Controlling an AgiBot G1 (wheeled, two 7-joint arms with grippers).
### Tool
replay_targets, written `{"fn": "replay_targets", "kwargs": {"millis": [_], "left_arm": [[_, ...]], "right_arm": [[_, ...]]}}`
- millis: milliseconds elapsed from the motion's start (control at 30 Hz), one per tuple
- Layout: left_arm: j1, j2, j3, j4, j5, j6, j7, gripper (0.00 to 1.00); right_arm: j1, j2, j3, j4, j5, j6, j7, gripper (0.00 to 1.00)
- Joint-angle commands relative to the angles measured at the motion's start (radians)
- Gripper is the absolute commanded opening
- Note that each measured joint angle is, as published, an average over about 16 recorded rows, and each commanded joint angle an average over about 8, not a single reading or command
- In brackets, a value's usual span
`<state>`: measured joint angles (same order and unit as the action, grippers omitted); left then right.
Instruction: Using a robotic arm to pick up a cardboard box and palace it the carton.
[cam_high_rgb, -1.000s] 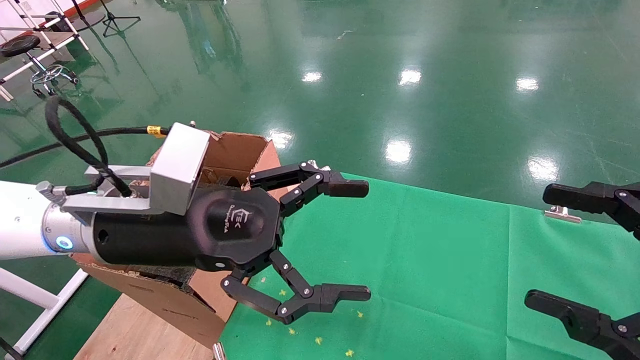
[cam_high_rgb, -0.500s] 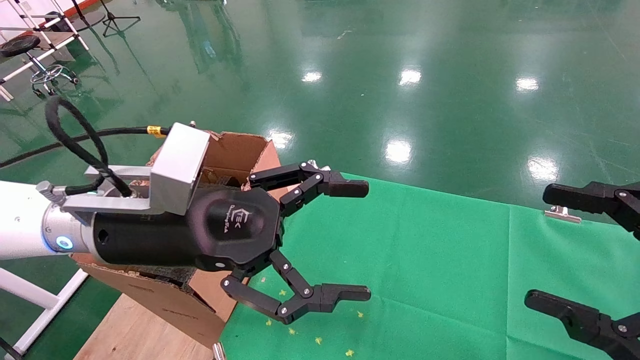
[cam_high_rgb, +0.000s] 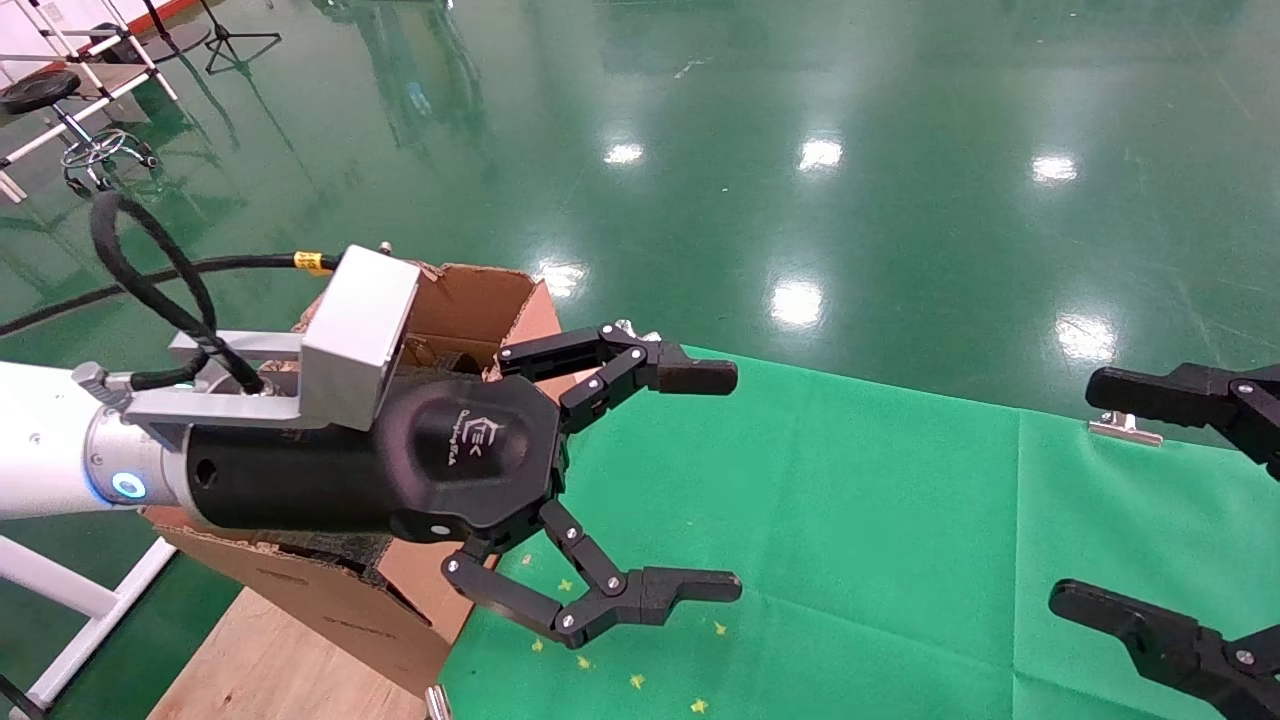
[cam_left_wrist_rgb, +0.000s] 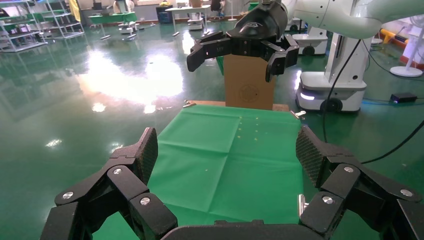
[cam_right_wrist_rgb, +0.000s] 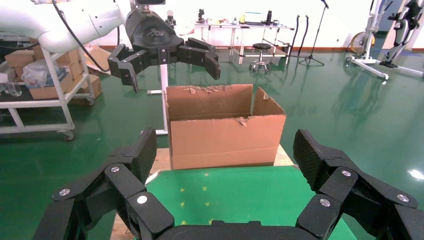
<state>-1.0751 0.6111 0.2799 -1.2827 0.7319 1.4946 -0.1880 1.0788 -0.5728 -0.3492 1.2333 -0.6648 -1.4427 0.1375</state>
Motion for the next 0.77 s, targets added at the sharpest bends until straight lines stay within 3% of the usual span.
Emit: {"fn": "replay_targets", "kwargs": {"millis": [33, 767], "left_arm": [[0.0, 0.0, 0.0, 0.0, 0.0, 0.0, 0.0, 1.0], [0.0, 0.0, 0.0, 0.0, 0.0, 0.0, 0.0, 1.0]], "right_arm": [[0.0, 0.0, 0.0, 0.0, 0.0, 0.0, 0.0, 1.0], [0.0, 0.0, 0.0, 0.0, 0.0, 0.0, 0.0, 1.0]]}}
